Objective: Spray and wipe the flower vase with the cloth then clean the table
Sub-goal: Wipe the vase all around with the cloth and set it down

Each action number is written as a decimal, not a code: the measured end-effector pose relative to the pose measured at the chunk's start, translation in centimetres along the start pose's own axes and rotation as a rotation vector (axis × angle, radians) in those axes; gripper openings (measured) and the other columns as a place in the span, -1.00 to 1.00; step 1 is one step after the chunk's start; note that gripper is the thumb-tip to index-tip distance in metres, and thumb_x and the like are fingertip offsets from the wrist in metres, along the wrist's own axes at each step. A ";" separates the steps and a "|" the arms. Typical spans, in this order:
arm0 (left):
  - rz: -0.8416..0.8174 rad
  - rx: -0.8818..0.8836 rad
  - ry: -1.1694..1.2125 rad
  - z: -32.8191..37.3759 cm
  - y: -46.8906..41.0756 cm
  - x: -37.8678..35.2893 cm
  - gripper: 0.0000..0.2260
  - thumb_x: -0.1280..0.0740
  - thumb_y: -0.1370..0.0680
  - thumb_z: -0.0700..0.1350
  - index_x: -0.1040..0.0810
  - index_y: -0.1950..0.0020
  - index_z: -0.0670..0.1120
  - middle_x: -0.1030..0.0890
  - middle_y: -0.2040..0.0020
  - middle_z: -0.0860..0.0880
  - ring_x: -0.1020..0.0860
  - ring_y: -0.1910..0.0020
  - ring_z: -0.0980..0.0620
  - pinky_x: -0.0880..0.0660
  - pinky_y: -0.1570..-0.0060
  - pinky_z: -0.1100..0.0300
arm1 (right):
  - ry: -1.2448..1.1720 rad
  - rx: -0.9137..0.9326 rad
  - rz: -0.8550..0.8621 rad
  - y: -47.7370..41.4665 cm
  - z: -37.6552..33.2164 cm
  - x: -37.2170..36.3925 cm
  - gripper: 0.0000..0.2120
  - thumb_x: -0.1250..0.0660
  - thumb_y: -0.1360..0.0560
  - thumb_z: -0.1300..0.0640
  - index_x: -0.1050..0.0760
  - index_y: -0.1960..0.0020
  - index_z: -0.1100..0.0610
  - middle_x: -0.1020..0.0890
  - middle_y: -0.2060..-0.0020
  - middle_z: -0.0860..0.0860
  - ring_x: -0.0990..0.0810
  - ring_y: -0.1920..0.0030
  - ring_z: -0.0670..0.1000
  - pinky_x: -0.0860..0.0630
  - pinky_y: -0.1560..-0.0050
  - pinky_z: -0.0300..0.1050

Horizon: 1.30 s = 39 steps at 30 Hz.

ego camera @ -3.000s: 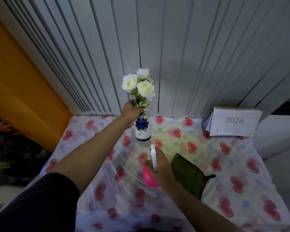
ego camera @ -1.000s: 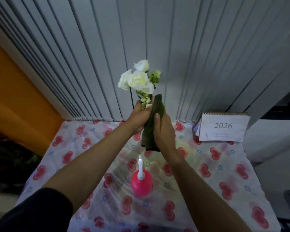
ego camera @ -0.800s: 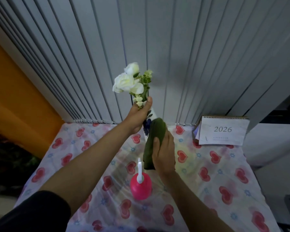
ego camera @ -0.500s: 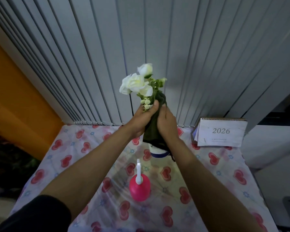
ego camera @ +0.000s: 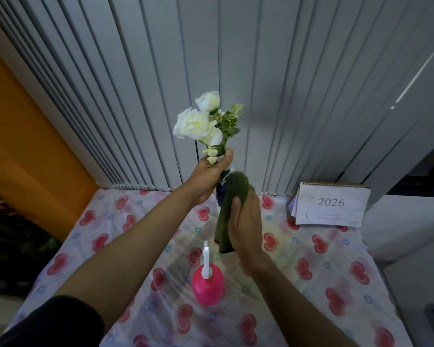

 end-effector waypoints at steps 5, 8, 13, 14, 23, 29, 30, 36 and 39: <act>-0.109 0.036 0.041 0.7 1.1 -1.2 -0.83 -0.33 -0.66 0.04 -0.63 -0.19 0.06 -0.73 -0.17 -0.02 -0.67 -0.21 0.01 -0.57 -0.28 0.07 | -0.003 -0.157 -0.026 -7.4 -4.8 1.7 -0.59 0.05 -0.70 -0.13 -0.50 -0.16 0.04 -0.63 0.04 0.02 -0.61 0.03 0.04 -0.57 -0.09 0.11; -0.098 0.003 0.079 1.4 1.2 -1.6 -0.81 -0.33 -0.66 0.02 -0.63 -0.22 0.01 -0.73 -0.17 -0.04 -0.67 -0.21 -0.02 -0.59 -0.26 0.08 | -0.057 -0.157 -0.020 -8.0 -5.1 2.3 -0.57 0.06 -0.70 -0.17 -0.53 -0.11 0.01 -0.65 0.07 0.00 -0.63 0.05 0.01 -0.57 -0.04 0.05; -0.009 -0.033 0.049 2.1 0.2 -1.0 -0.90 -0.38 -0.62 0.04 -0.62 -0.08 0.06 -0.66 0.01 -0.01 -0.63 -0.07 0.00 -0.60 -0.15 0.13 | -0.071 -0.032 0.009 -0.2 0.0 1.1 -0.61 0.00 -0.69 -0.20 -0.39 -0.30 0.03 -0.55 -0.08 0.03 -0.65 0.03 0.01 -0.66 0.07 0.06; 0.000 -0.031 0.043 2.1 0.2 -0.8 -0.90 -0.39 -0.61 0.06 -0.62 -0.08 0.09 -0.65 0.01 0.03 -0.62 -0.07 0.03 -0.59 -0.13 0.17 | -0.072 -0.048 -0.023 1.3 1.1 0.8 -0.58 -0.01 -0.69 -0.20 -0.34 -0.37 0.04 -0.53 -0.13 0.03 -0.65 -0.01 0.05 -0.68 0.05 0.07; -0.121 0.013 -0.050 0.3 1.0 -1.6 -0.74 -0.34 -0.65 0.04 -0.61 -0.27 -0.04 -0.70 -0.19 -0.04 -0.65 -0.22 0.02 -0.58 -0.21 0.17 | -0.096 -0.094 -0.024 -6.3 -3.4 1.8 -0.56 0.05 -0.70 -0.14 -0.49 -0.22 0.08 -0.63 0.01 0.06 -0.63 0.02 0.05 -0.59 -0.07 0.17; -0.094 -0.065 0.081 2.4 0.5 -1.8 -0.86 -0.36 -0.64 -0.02 -0.65 -0.15 -0.01 -0.74 -0.05 0.03 -0.68 -0.10 0.04 -0.60 -0.16 0.14 | -0.225 -0.214 -0.042 -6.6 -3.1 1.8 -0.52 0.04 -0.65 -0.28 -0.53 -0.14 -0.01 -0.67 0.02 0.05 -0.67 0.03 0.05 -0.62 -0.09 0.16; -0.068 -0.069 0.103 2.9 0.3 -1.6 -0.88 -0.35 -0.65 -0.04 -0.63 -0.14 0.00 -0.73 -0.04 0.04 -0.67 -0.10 0.04 -0.59 -0.18 0.12 | -0.205 -0.167 -0.026 -5.4 -2.4 1.5 -0.54 0.03 -0.65 -0.28 -0.50 -0.13 0.00 -0.64 0.03 0.07 -0.67 0.06 0.05 -0.64 -0.02 0.16; 0.000 -0.072 0.186 4.1 -0.2 -0.7 -0.93 -0.35 -0.65 -0.09 -0.63 -0.06 0.01 -0.71 0.16 0.08 -0.64 0.06 0.07 -0.61 -0.05 0.16 | -0.208 -0.074 -0.057 0.3 1.3 0.9 -0.58 -0.06 -0.58 -0.33 -0.33 -0.29 -0.10 -0.52 -0.11 0.03 -0.63 0.00 -0.06 -0.61 0.01 -0.20; -0.035 -0.081 0.051 3.8 0.3 -1.5 -0.89 -0.37 -0.64 -0.01 -0.59 -0.15 0.04 -0.66 -0.07 -0.01 -0.63 -0.10 0.02 -0.60 -0.12 0.17 | -0.190 -0.029 -0.075 -0.7 0.5 1.2 -0.51 -0.02 -0.59 -0.32 -0.33 -0.32 0.00 -0.51 -0.10 0.06 -0.62 0.03 -0.07 -0.58 0.06 -0.20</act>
Point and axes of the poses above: each hand's wrist, its own y-axis away from the middle knuckle, its own x-axis out of the back of the hand, z = x × y, the point moved 1 cm from there along -y, towards the middle knuckle
